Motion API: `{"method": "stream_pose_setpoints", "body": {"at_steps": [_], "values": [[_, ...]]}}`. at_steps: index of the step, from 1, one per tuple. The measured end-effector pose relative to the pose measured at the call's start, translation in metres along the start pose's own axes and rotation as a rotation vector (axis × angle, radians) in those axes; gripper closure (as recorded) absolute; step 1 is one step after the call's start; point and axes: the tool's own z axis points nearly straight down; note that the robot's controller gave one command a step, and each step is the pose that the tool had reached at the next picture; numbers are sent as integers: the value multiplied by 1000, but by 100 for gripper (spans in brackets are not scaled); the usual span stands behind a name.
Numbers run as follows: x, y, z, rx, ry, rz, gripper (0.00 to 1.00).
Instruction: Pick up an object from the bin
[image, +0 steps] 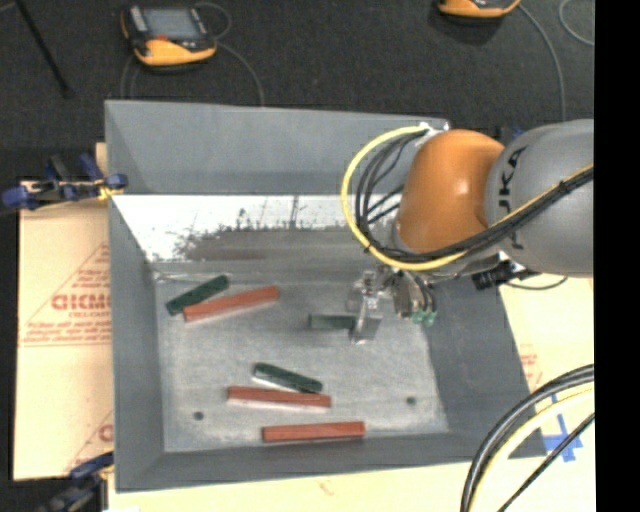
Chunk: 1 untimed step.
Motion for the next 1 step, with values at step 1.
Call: {"method": "stream_pose_setpoints", "body": {"at_steps": [1], "values": [[42, -11, -128, 0, 0, 4, 100]]}}
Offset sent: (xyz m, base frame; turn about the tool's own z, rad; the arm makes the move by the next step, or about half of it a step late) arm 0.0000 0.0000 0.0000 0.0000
